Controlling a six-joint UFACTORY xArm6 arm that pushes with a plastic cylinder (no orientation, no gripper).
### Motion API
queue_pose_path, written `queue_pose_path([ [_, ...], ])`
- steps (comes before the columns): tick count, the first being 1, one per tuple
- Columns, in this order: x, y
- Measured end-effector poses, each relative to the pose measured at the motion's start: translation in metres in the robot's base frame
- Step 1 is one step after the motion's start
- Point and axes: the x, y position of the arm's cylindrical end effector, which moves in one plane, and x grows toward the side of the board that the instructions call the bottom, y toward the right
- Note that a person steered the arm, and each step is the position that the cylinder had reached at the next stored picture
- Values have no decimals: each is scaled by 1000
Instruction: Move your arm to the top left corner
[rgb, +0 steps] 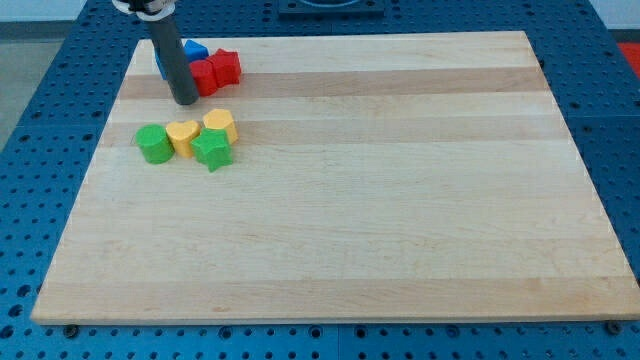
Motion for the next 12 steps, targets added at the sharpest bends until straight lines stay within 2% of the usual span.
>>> queue_pose_path([
  [1, 0, 0],
  [3, 23, -90],
  [4, 23, -90],
  [5, -33, -90],
  [6, -40, -90],
  [8, -97, -85],
  [10, -126, -85],
  [12, -129, -69],
])
